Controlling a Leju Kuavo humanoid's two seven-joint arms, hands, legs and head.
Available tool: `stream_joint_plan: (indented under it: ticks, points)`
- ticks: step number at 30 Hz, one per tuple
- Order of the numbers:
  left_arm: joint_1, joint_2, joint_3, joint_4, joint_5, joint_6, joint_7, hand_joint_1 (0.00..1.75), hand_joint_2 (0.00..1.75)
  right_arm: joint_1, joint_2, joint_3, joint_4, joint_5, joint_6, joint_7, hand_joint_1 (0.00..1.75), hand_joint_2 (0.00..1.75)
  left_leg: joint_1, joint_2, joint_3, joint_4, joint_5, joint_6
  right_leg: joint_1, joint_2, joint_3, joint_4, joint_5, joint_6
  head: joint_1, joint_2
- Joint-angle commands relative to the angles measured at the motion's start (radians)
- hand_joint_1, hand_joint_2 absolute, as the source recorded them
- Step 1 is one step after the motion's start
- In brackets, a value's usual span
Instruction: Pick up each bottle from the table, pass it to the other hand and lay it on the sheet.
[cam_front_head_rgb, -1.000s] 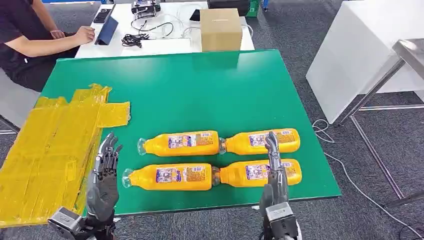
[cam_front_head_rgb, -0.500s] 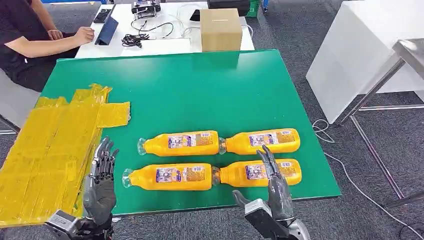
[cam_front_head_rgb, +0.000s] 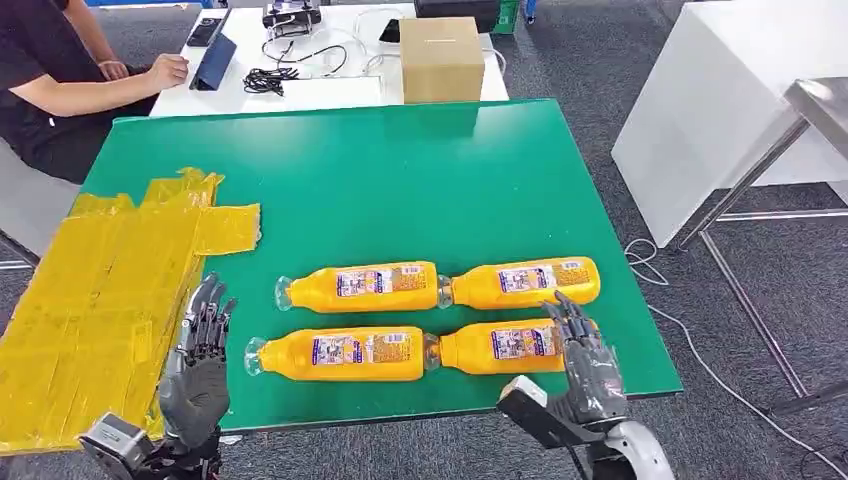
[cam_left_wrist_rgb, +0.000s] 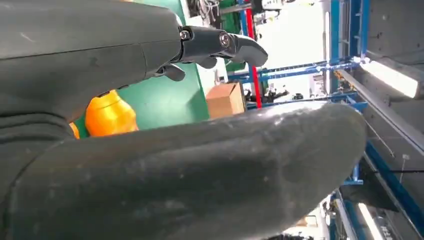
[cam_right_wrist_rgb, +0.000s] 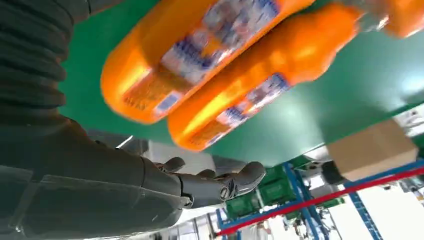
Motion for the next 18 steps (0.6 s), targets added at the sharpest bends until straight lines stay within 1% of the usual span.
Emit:
stream_joint_plan:
  ticks: [1,2,7,8,9,10,12,13,14,15,16,17,18]
  points:
    - [-0.025,-0.006,0.038,0.051,0.006,-0.014,0.007,0.0,0.0,-0.075,-0.043,-0.059,0.069,-0.001,0.059,0.002,0.0,1.75,0.0,0.001,0.004,-0.001,-0.001,-0.001,0.0,0.001,0.004,-0.001,-0.001,0.0,0.0,0.0]
    - [-0.026,-0.006,0.038,0.052,0.006,-0.015,0.007,0.0,0.0,-0.08,-0.045,-0.06,0.071,-0.002,0.063,0.002,0.0,1.75,0.0,0.001,0.006,-0.001,-0.002,-0.001,0.0,0.001,0.006,-0.001,-0.001,0.0,0.0,0.0]
    - [-0.028,-0.005,0.045,0.055,0.016,-0.021,0.008,0.0,0.0,-0.105,-0.056,-0.053,0.093,-0.022,0.119,-0.001,0.0,1.75,0.0,0.002,0.005,-0.001,-0.001,0.0,0.0,0.002,0.005,-0.002,-0.001,0.0,0.0,0.0]
    - [-0.029,-0.006,0.048,0.056,0.018,-0.022,0.008,0.0,0.0,-0.109,-0.057,-0.049,0.1,-0.022,0.126,-0.004,0.0,1.75,0.0,0.002,0.007,-0.001,-0.002,-0.001,0.001,0.002,0.007,-0.002,-0.002,0.0,0.0,0.0]
    - [-0.031,-0.006,0.048,0.058,0.019,-0.024,0.008,0.0,0.0,-0.114,-0.061,-0.044,0.107,-0.03,0.141,-0.007,0.0,1.75,0.0,0.001,0.005,-0.001,-0.001,0.0,0.0,0.001,0.005,-0.002,-0.001,0.0,0.0,0.0]
    - [-0.034,-0.006,0.047,0.061,0.019,-0.027,0.008,0.0,0.0,-0.12,-0.064,-0.036,0.116,-0.036,0.153,-0.011,0.0,1.75,0.001,0.002,0.007,-0.001,-0.002,0.0,0.001,0.001,0.007,-0.002,-0.001,0.0,0.0,0.0]
    - [-0.036,-0.005,0.047,0.065,0.02,-0.031,0.008,0.0,0.0,-0.126,-0.074,-0.021,0.128,-0.042,0.175,-0.009,0.0,1.75,0.0,0.001,0.004,-0.001,0.0,0.0,0.0,0.001,0.004,-0.001,0.0,0.0,0.0,0.0]
    - [-0.038,-0.005,0.049,0.067,0.022,-0.032,0.008,0.0,0.0,-0.129,-0.085,-0.008,0.136,-0.052,0.201,-0.003,0.0,1.75,0.0,0.002,0.006,-0.001,-0.001,0.0,0.0,0.001,0.006,-0.002,-0.001,0.0,0.0,0.0]
    - [-0.04,-0.004,0.05,0.07,0.023,-0.034,0.008,0.0,0.0,-0.132,-0.095,0.001,0.144,-0.055,0.211,0.0,0.0,1.75,0.0,0.001,0.005,-0.001,-0.001,0.0,0.0,0.001,0.005,-0.002,-0.001,0.0,0.0,0.0]
    - [-0.041,-0.003,0.05,0.07,0.023,-0.035,0.008,0.0,0.0,-0.132,-0.098,0.003,0.147,-0.057,0.216,0.001,0.0,1.75,0.001,0.001,0.006,-0.001,-0.001,0.0,0.001,0.001,0.006,-0.002,-0.001,0.0,0.0,0.0]
    - [-0.041,-0.003,0.05,0.07,0.023,-0.035,0.008,0.0,0.0,-0.132,-0.098,0.003,0.147,-0.057,0.216,0.001,0.0,1.75,0.0,0.001,0.005,-0.001,-0.001,0.0,0.0,0.001,0.005,-0.002,0.0,0.0,0.0,0.0]
    - [-0.041,-0.003,0.05,0.07,0.023,-0.035,0.008,0.0,0.0,-0.132,-0.098,0.003,0.147,-0.057,0.216,0.001,0.0,1.75,0.0,0.001,0.007,-0.001,-0.002,0.0,0.0,0.001,0.008,-0.002,-0.001,0.0,0.0,0.0]
    - [-0.041,-0.003,0.05,0.07,0.023,-0.035,0.008,0.0,0.0,-0.132,-0.098,0.003,0.147,-0.057,0.216,0.001,0.0,1.75,0.001,0.001,0.006,-0.001,-0.001,0.0,0.001,0.001,0.006,-0.002,-0.001,0.0,0.0,0.0]
